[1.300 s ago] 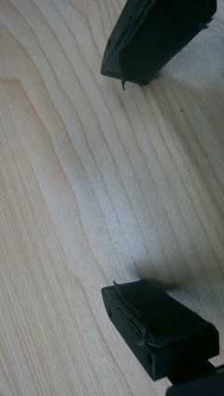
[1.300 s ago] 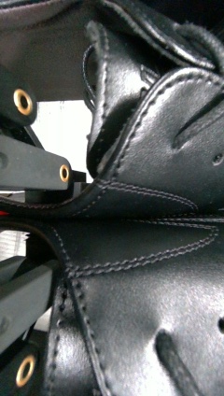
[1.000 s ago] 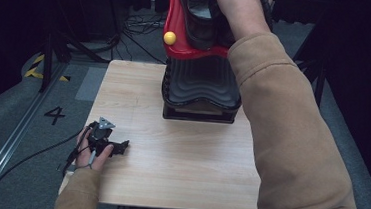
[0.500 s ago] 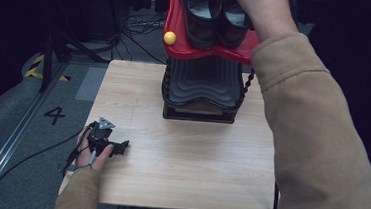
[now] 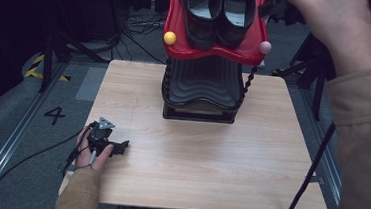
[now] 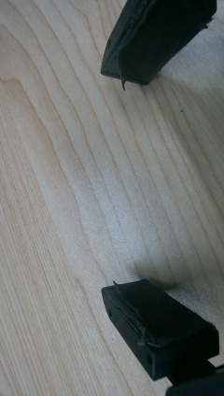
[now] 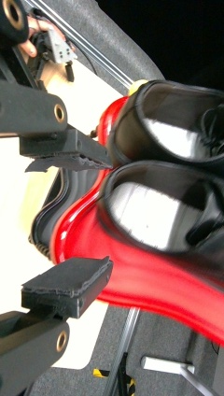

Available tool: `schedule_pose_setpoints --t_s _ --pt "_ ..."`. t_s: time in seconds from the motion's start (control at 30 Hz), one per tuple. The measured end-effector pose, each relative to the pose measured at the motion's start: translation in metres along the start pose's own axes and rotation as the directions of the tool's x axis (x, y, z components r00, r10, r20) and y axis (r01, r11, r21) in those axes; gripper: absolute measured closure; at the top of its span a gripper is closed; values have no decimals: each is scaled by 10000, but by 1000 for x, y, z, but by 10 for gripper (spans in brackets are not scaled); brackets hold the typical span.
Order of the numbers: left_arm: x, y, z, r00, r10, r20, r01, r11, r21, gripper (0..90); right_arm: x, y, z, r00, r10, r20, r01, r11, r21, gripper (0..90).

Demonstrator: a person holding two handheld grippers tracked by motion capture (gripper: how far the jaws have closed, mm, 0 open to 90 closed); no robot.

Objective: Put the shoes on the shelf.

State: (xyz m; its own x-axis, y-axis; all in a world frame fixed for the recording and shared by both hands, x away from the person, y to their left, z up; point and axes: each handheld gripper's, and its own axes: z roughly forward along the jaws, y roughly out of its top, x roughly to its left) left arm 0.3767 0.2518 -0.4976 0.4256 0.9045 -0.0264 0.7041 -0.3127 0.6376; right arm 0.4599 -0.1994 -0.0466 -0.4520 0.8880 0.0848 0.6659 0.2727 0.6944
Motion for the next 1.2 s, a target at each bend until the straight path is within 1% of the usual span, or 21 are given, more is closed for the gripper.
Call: schedule_pose_setpoints --t_s 0.1,0.13,0.27,0.3,0.43,0.47,0.53,0.6,0.67,0.73,0.77,0.8,0.83,0.87,0.93,1.0,1.03,1.1,1.17,1.2 --pt "0 0 0 10000 13 -2 -13 10000 -14 3 -13 -10 -9 10000 -37 -15 37 10000 -15 445" --pt "0 0 0 10000 13 -2 -13 10000 -14 3 -13 -10 -9 10000 -37 -15 37 10000 -15 445" --pt "0 0 0 10000 -2 12 2 10000 -7 3 -26 -23 -18 9999 -110 -17 110 9999 -39 436" --pt "0 0 0 10000 59 18 -59 10000 33 4 -28 -26 -19 9999 -153 -16 153 9999 -59 432" --pt "1 0 0 10000 54 11 -54 10000 13 4 -37 -37 -27 9995 -311 3 311 9994 -116 412" --pt "1 0 0 10000 57 8 -57 10000 11 5 -40 -40 -28 9991 -418 -37 418 9990 -139 405" --pt "1 0 0 10000 56 9 -56 10000 12 5 -41 -43 -28 9989 -454 -93 452 9989 -154 404" --pt "1 0 0 10000 57 8 -57 10000 12 4 -44 -50 -28 9981 -549 -290 545 9984 -145 401" --pt "0 0 0 10000 59 7 -59 10000 14 5 -46 -59 -24 9955 -759 -574 760 9971 4 392" --pt "0 0 0 10000 65 6 -65 10000 18 5 -49 -69 -17 9918 -1074 -699 1084 9941 97 391" --pt "0 0 0 10000 51 3 -51 10000 27 5 -50 -76 -13 9881 -1314 -799 1331 9910 160 387" --pt "0 0 0 10000 51 3 -51 10000 27 5 -50 -76 -13 9881 -1314 -799 1331 9910 160 387" --pt "0 0 -1 10000 56 0 -56 10000 51 5 -52 -90 -4 9837 -1465 -1043 1492 9886 184 386" --pt "0 -1 0 10000 50 -70 -51 10000 -62 7 -53 -98 1 9814 -1484 -1217 1518 9882 191 386" --pt "-1 -1 0 10000 -30 -14 29 9999 -98 8 -55 -110 10 9766 -1539 -1501 1592 9870 239 386" --pt "-1 -2 0 10000 -6 -43 5 9999 -112 10 -58 -122 21 9713 -1602 -1757 1680 9853 303 386" --pt "-1 -2 0 10000 31 -75 -31 9999 -108 12 -60 -127 26 9682 -1680 -1852 1777 9834 367 386" --pt "-2 -3 0 10000 -22 -96 20 9998 -189 14 -64 -137 36 9620 -1900 -1961 2011 9788 380 386" --pt "-2 -3 -1 9999 -6 -106 4 9998 -183 15 -67 -147 45 9596 -1935 -2044 2058 9778 404 386" --pt "-2 -3 -1 9999 -8 -102 6 9998 -184 15 -69 -153 49 9572 -1908 -2178 2034 9784 370 386"
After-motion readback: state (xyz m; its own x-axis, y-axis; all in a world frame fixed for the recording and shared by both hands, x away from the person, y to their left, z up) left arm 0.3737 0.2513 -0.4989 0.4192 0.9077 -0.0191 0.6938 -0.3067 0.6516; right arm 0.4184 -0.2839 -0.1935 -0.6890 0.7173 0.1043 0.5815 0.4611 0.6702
